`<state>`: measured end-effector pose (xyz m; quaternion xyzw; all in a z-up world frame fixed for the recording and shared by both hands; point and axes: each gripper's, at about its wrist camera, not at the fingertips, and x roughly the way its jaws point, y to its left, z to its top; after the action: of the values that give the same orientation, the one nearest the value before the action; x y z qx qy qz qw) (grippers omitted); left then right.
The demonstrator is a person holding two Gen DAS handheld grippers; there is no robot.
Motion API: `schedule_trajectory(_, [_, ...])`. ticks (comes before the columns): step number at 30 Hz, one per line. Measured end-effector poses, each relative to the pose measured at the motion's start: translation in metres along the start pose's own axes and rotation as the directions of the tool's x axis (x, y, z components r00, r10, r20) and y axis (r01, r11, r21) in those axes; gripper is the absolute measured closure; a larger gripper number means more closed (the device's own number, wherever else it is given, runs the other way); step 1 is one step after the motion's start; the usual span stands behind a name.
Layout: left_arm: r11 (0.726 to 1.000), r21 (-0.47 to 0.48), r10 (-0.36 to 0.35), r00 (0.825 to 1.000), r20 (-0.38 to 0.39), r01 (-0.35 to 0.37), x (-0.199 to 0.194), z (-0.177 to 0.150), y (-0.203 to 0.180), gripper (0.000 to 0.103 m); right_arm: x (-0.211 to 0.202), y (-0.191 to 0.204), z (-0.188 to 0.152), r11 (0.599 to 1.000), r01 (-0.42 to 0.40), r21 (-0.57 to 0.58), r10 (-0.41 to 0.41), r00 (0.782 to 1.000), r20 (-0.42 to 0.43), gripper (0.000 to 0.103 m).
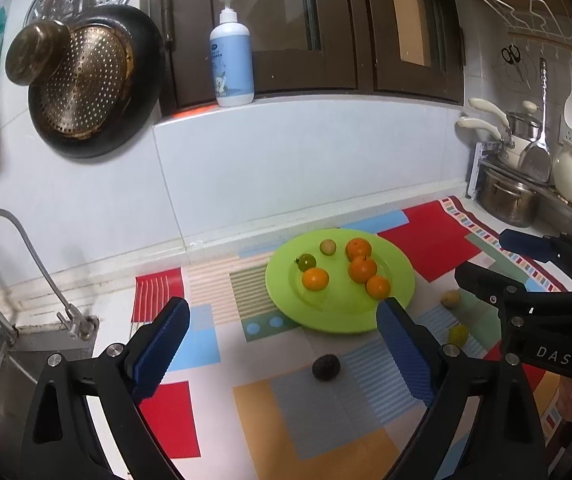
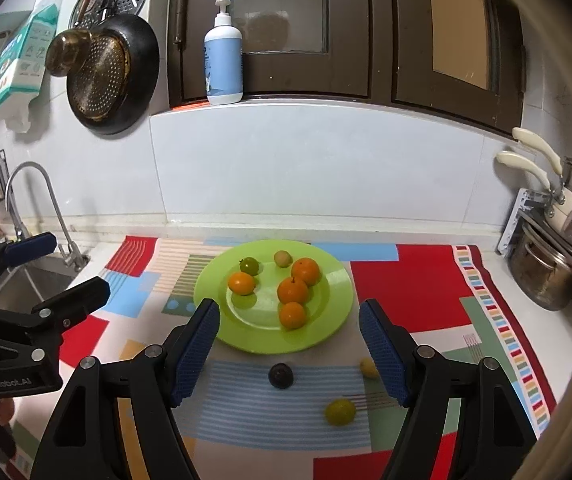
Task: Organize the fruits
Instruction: 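Withdraw both open tools from the plate toward the dark fruits on the cloth, then grasp a dark round fruit with the left tool while the right tool grasps the other dark fruit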
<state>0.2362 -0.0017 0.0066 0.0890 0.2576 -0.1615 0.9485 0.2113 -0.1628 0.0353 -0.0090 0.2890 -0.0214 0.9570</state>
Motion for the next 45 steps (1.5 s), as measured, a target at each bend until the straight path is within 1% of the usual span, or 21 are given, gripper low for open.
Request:
schedule_trajectory(8, [0.998, 0.054, 0.025, 0.999, 0.020, -0.027, -0.001, -0.016, -0.005, 0.007, 0.002, 0.002, -0.018, 0.999, 0.025, -0.024, -0.025, 1.000, -0.009, 0.030])
schedule_trajectory(13, [0.995, 0.094, 0.024, 1.000, 0.020, -0.026, 0.004, -0.025, -0.010, 0.007, 0.010, 0.001, -0.029, 0.999, 0.016, -0.028, -0.017, 0.999, -0.047, 0.030])
schedule_trajectory(18, [0.995, 0.100, 0.001, 1.000, -0.024, 0.002, 0.017, -0.036, -0.012, 0.007, 0.019, 0.002, -0.040, 0.999, 0.011, -0.042, -0.015, 0.996, -0.088, 0.030])
schedule_trajectory(23, [0.995, 0.097, -0.027, 0.996, -0.086, 0.035, 0.036, -0.049, -0.014, 0.008, 0.030, 0.004, -0.049, 0.998, 0.001, -0.068, -0.009, 0.992, -0.122, 0.030])
schedule_trajectory(25, [0.994, 0.102, -0.028, 0.994, -0.108, 0.040, 0.044, -0.054, -0.016, 0.012, 0.035, 0.005, -0.053, 0.997, -0.007, -0.074, -0.003, 0.991, -0.136, 0.030])
schedule_trajectory(29, [0.993, 0.097, -0.049, 0.986, -0.159, 0.065, 0.059, -0.061, -0.017, 0.016, 0.044, 0.006, -0.058, 0.996, -0.010, -0.085, -0.003, 0.988, -0.154, 0.031])
schedule_trajectory(33, [0.992, 0.094, -0.061, 0.979, -0.192, 0.080, 0.071, -0.065, -0.020, 0.022, 0.054, 0.006, -0.063, 0.996, -0.023, -0.090, 0.007, 0.985, -0.172, 0.031])
schedule_trajectory(36, [0.992, 0.083, -0.078, 0.974, -0.212, 0.098, 0.081, -0.064, -0.022, 0.027, 0.063, 0.004, -0.064, 0.996, -0.039, -0.081, 0.023, 0.981, -0.191, 0.037])
schedule_trajectory(38, [0.992, 0.072, -0.088, 0.971, -0.224, 0.106, 0.087, -0.063, -0.024, 0.030, 0.070, 0.003, -0.065, 0.996, -0.052, -0.073, 0.036, 0.977, -0.209, 0.038])
schedule_trajectory(39, [0.992, 0.065, -0.095, 0.968, -0.232, 0.113, 0.091, -0.063, -0.025, 0.032, 0.073, 0.003, -0.066, 0.996, -0.058, -0.065, 0.043, 0.975, -0.217, 0.040])
schedule_trajectory(40, [0.991, 0.057, -0.101, 0.965, -0.243, 0.118, 0.095, -0.063, -0.026, 0.033, 0.077, 0.002, -0.066, 0.996, -0.067, -0.056, 0.052, 0.973, -0.223, 0.043])
schedule_trajectory(41, [0.991, 0.051, -0.108, 0.961, -0.255, 0.125, 0.098, -0.063, -0.026, 0.034, 0.080, 0.001, -0.066, 0.996, -0.076, -0.047, 0.063, 0.971, -0.231, 0.044])
schedule_trajectory(43, [0.990, 0.040, -0.120, 0.953, -0.277, 0.137, 0.106, -0.064, -0.028, 0.041, 0.088, 0.000, -0.066, 0.995, -0.092, -0.031, 0.082, 0.964, -0.252, 0.047])
schedule_trajectory(45, [0.990, 0.026, -0.126, 0.947, -0.295, 0.139, 0.112, -0.064, -0.028, 0.044, 0.094, -0.001, -0.067, 0.995, -0.102, -0.020, 0.093, 0.960, -0.266, 0.051])
